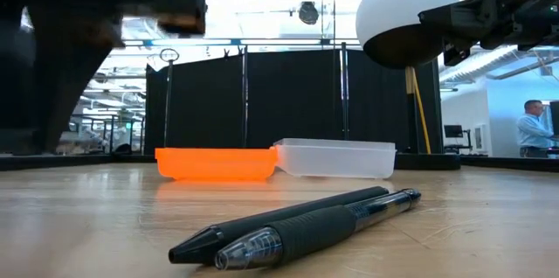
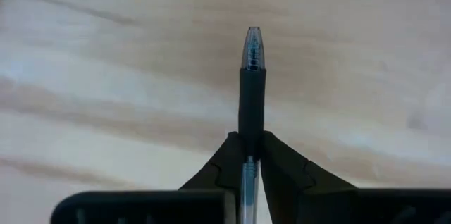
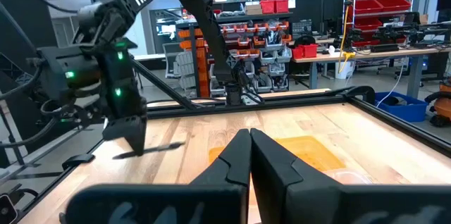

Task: Pick & place school supplies into a supply box
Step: Put the left black pen into the orange supply box

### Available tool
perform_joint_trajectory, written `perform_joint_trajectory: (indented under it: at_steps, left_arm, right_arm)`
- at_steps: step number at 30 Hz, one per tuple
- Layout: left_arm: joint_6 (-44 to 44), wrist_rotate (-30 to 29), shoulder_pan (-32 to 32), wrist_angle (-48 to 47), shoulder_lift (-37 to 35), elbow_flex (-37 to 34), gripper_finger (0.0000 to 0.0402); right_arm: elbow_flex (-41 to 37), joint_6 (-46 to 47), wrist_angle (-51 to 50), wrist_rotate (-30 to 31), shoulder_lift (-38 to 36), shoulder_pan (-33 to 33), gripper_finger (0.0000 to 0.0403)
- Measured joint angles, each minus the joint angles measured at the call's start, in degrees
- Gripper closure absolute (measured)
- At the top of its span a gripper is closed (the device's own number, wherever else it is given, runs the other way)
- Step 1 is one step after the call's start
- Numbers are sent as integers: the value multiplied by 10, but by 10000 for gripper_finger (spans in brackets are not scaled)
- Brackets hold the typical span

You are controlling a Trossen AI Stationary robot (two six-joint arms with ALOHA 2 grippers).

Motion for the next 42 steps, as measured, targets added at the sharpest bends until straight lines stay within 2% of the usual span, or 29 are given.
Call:
perform_joint_trajectory:
  at_steps: [9,13,20,25,31,38,42]
  left_arm:
    - [55,-71,-7,-67,-1,106,377]
    - [110,-132,-11,-97,-2,151,370]
    - [211,-168,23,-102,-2,196,375]
    - [267,-148,103,-78,-3,196,373]
    - [376,-127,213,-15,-3,170,374]
    - [475,-54,321,108,-3,117,379]
    - [486,-38,361,129,-3,96,385]
  right_arm:
    - [0,19,-5,-1,0,0,399]
    - [0,25,-5,-1,0,0,399]
    - [0,45,-9,-1,0,0,399]
    - [0,33,-9,0,0,0,399]
    - [0,52,-9,4,0,0,399]
    - [0,53,-50,4,0,0,399]
    - [0,44,-53,20,0,0,399]
